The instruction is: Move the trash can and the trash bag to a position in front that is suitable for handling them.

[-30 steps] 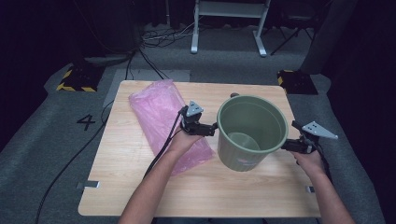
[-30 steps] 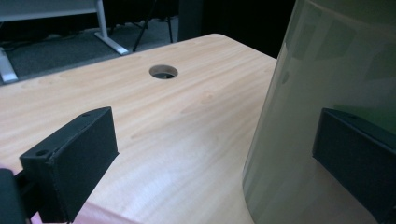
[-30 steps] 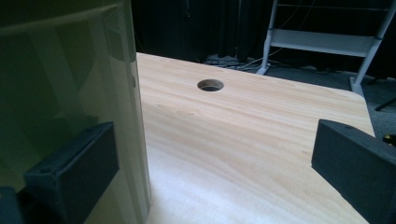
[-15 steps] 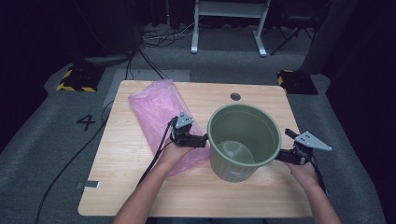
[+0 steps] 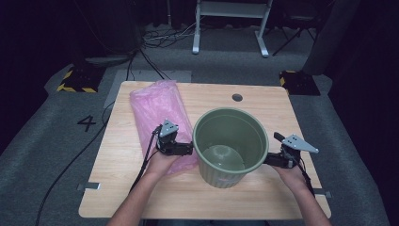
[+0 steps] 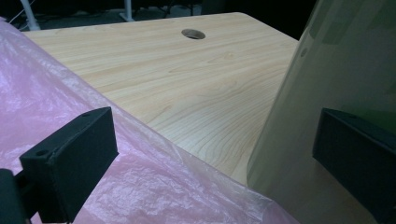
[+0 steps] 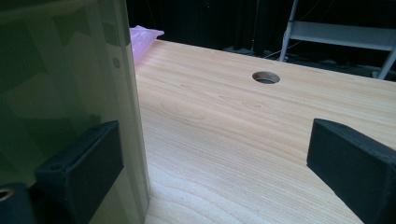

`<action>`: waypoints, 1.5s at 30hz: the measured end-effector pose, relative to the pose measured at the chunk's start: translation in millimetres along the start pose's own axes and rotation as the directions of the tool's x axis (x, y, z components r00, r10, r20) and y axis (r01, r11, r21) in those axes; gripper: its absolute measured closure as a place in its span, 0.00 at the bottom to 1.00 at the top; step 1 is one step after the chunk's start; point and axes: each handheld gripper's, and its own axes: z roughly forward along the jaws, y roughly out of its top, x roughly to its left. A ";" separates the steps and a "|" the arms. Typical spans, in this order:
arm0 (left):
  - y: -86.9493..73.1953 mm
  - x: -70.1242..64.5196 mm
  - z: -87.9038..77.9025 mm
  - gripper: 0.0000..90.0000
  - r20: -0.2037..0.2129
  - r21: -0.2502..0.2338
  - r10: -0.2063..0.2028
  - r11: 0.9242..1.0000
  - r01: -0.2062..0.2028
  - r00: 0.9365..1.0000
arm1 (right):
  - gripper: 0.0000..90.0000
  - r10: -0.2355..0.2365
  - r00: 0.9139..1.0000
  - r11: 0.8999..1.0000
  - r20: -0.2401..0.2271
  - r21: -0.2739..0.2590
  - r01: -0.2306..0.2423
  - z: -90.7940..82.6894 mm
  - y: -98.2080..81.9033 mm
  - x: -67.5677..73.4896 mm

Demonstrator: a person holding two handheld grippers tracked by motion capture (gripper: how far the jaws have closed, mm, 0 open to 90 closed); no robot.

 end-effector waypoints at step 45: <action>-17.5 48.2 -42.1 0.00 -0.196 0.039 -0.058 0.997 0.067 0.979 | 0.00 0.139 0.990 0.990 0.011 -0.028 -0.139 -58.0 -37.4 -2.1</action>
